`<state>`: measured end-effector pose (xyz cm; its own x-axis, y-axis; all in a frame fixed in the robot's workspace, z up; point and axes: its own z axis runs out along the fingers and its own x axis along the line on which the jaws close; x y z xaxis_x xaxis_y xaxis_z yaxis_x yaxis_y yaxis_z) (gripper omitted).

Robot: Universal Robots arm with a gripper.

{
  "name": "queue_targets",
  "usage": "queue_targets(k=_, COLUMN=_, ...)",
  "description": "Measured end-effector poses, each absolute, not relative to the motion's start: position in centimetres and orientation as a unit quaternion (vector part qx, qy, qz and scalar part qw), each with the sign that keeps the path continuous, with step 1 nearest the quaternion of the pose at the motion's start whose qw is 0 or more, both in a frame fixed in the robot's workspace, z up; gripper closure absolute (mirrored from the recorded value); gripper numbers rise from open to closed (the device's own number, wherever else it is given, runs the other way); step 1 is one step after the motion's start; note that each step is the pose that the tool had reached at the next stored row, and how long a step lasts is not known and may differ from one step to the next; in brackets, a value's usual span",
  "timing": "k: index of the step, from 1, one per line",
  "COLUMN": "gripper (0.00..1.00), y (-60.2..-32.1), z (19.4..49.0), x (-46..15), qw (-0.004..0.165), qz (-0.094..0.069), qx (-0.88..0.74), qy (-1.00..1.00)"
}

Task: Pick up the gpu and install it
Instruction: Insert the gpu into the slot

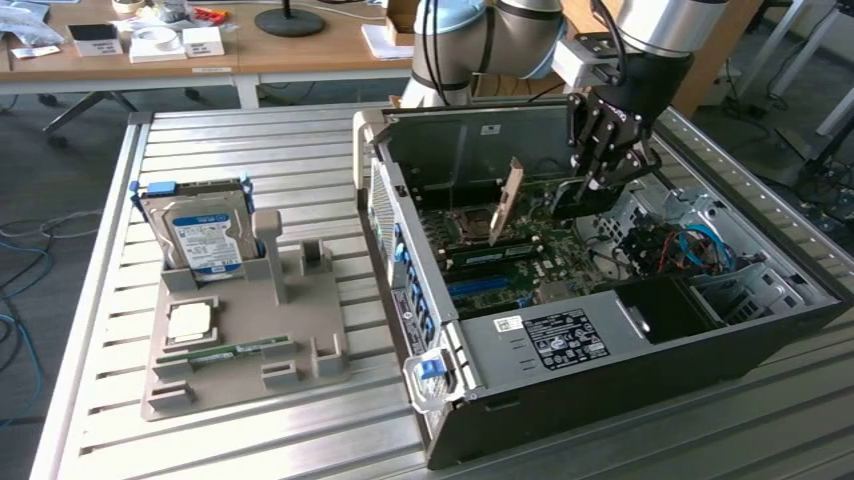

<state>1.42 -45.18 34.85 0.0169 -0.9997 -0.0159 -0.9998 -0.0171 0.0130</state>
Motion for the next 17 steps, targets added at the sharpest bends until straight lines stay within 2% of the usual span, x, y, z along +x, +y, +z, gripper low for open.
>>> queue_targets(k=17, gripper=0.73, y=-45.18, z=34.24, x=0.69, qw=0.006, qz=0.005, qx=-0.713, qy=0.701)
